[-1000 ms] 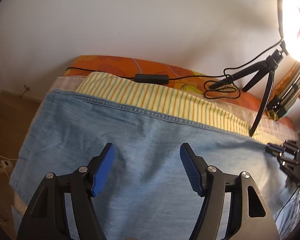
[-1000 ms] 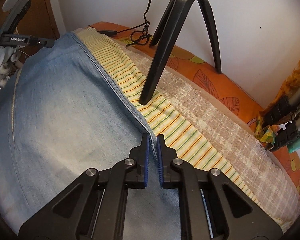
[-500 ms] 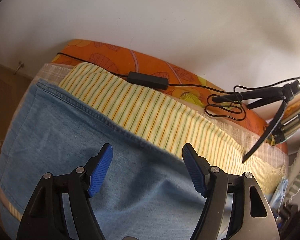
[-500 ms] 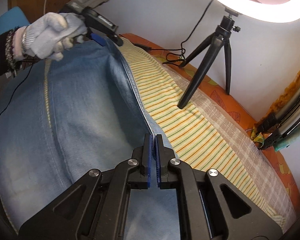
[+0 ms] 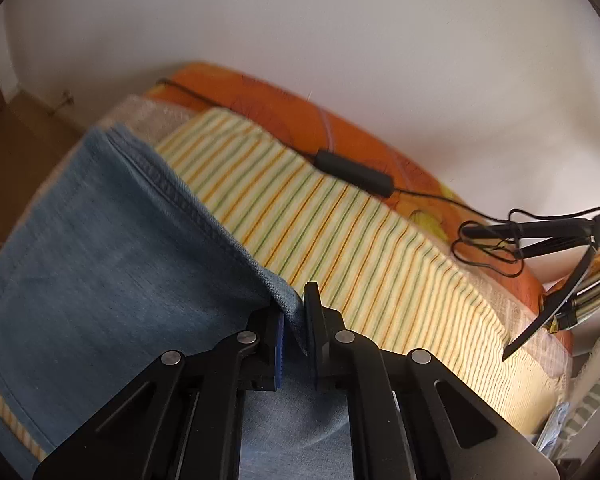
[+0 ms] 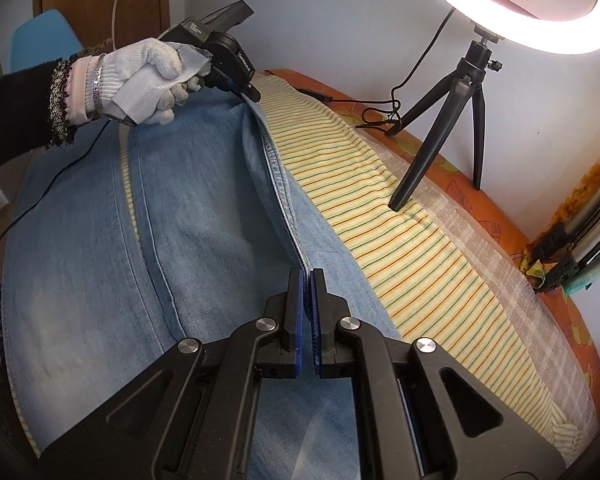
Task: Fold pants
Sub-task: 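Close the left tool on the jeans leg while the right tool holds the hem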
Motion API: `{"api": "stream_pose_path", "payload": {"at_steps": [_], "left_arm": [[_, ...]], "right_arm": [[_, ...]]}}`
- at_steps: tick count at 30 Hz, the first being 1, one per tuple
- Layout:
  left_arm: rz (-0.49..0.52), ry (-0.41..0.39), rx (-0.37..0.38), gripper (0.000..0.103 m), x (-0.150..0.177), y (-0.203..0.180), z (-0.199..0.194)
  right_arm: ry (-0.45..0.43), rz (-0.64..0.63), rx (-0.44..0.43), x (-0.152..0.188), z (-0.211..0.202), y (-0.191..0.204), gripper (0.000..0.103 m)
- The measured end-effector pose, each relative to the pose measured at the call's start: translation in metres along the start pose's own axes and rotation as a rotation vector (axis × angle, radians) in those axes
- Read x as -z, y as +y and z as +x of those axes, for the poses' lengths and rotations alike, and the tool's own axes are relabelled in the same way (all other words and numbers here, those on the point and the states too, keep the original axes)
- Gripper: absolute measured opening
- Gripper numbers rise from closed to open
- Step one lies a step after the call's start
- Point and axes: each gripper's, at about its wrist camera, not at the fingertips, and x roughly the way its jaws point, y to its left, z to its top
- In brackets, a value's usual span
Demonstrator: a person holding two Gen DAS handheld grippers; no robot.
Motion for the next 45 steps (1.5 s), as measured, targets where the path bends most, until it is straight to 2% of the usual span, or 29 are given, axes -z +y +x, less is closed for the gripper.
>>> {"api": "stream_pose_path", "payload": {"at_steps": [5, 7, 8, 9, 12, 16, 17, 18, 19, 20, 21, 25, 28, 33, 39, 43, 45], "left_arm": [[0.111, -0.112, -0.012, 0.006, 0.011, -0.008, -0.038], [0.143, -0.158, -0.022, 0.005, 0.014, -0.009, -0.051], [0.149, -0.172, -0.021, 0.005, 0.016, -0.007, -0.057], [0.147, -0.172, -0.014, 0.005, 0.015, -0.007, -0.060], [0.165, -0.175, -0.018, 0.005, 0.015, 0.001, -0.065], [0.169, -0.183, -0.008, 0.005, 0.014, 0.001, -0.066], [0.166, -0.185, -0.003, 0.005, 0.014, 0.001, -0.066], [0.168, -0.183, 0.003, 0.005, 0.014, 0.000, -0.067], [0.173, -0.182, 0.004, 0.004, 0.014, 0.000, -0.070], [0.179, -0.186, 0.001, 0.004, 0.015, -0.002, -0.070], [0.185, -0.191, 0.001, 0.004, 0.016, -0.003, -0.072], [0.179, -0.212, 0.020, 0.004, 0.021, 0.001, -0.093], [0.177, -0.237, 0.036, 0.004, 0.028, 0.006, -0.116], [0.165, -0.283, 0.071, 0.004, 0.051, 0.018, -0.163], [0.131, -0.321, 0.119, 0.004, 0.098, 0.043, -0.215], [0.103, -0.347, 0.133, 0.004, 0.149, 0.060, -0.245], [0.085, -0.334, 0.140, 0.004, 0.174, 0.070, -0.251]], "right_arm": [[0.058, -0.032, 0.011, -0.002, 0.018, -0.023, 0.007], [0.084, -0.042, 0.005, -0.003, 0.024, -0.034, 0.034], [0.103, -0.052, -0.002, -0.003, 0.027, -0.040, 0.054], [0.114, -0.058, 0.016, -0.003, 0.030, -0.045, 0.063], [0.154, -0.063, 0.053, -0.001, 0.037, -0.060, 0.064], [0.195, -0.063, 0.052, 0.010, 0.038, -0.073, 0.063], [0.216, -0.062, 0.051, 0.015, 0.040, -0.074, 0.057], [0.234, -0.060, 0.054, 0.018, 0.041, -0.076, 0.034], [0.250, -0.049, 0.048, 0.020, 0.041, -0.077, 0.022], [0.245, -0.038, 0.057, 0.021, 0.038, -0.076, 0.014], [0.229, -0.042, 0.087, 0.020, 0.033, -0.074, 0.010], [0.160, -0.025, 0.171, 0.012, 0.002, -0.065, 0.006], [0.113, -0.009, 0.180, 0.007, -0.031, -0.055, 0.006], [0.085, -0.049, 0.192, 0.002, -0.085, -0.015, 0.005], [0.076, -0.102, 0.200, 0.008, -0.141, 0.046, 0.005], [0.069, -0.105, 0.160, 0.025, -0.171, 0.090, 0.005], [0.075, -0.108, 0.136, 0.039, -0.179, 0.112, 0.005]]}}
